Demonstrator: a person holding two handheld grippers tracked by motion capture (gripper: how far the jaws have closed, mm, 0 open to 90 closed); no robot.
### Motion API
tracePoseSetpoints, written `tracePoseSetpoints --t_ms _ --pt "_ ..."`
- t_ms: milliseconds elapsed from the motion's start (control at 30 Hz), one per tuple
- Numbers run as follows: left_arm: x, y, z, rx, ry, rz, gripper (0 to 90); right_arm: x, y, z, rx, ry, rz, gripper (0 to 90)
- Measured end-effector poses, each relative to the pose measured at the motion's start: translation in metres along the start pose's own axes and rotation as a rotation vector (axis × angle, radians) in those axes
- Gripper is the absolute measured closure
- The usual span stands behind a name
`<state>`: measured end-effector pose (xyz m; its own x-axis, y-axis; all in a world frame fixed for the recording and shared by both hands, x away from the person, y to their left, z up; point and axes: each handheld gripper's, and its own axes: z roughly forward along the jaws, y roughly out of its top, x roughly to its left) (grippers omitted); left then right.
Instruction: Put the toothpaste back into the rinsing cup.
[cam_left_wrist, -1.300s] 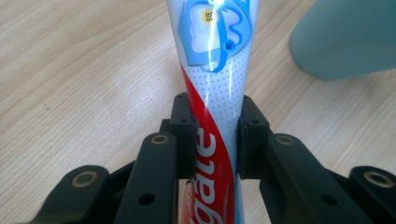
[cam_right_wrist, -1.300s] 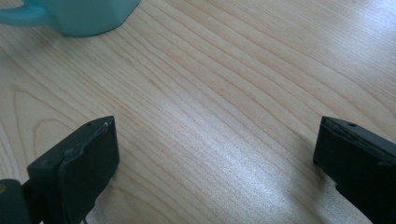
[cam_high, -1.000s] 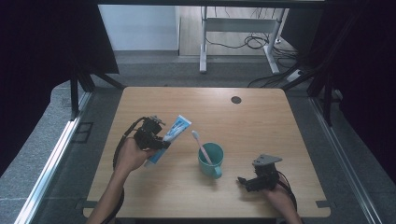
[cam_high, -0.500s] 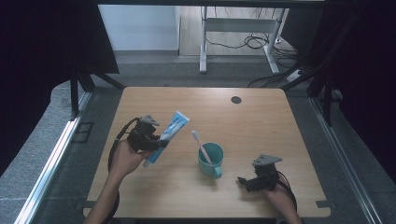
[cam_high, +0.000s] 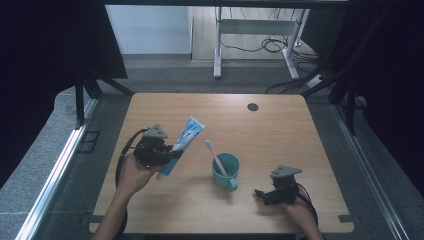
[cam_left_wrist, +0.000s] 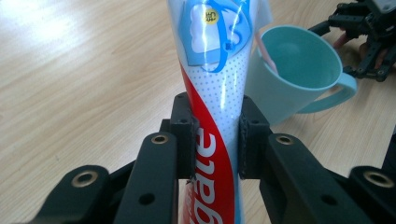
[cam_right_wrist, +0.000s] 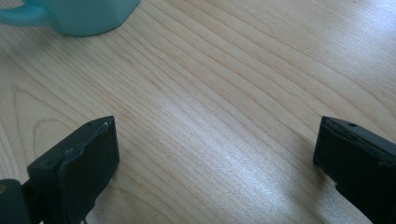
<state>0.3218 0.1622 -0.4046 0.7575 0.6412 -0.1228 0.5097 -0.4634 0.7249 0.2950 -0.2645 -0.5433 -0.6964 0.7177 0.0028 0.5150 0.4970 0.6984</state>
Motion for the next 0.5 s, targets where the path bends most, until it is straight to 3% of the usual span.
tracePoseSetpoints --t_ms 500 --pt "-0.012 0.006 0.008 -0.072 -0.062 0.021 72.9 0.000 0.000 0.000 -0.001 -0.001 0.001 0.0"
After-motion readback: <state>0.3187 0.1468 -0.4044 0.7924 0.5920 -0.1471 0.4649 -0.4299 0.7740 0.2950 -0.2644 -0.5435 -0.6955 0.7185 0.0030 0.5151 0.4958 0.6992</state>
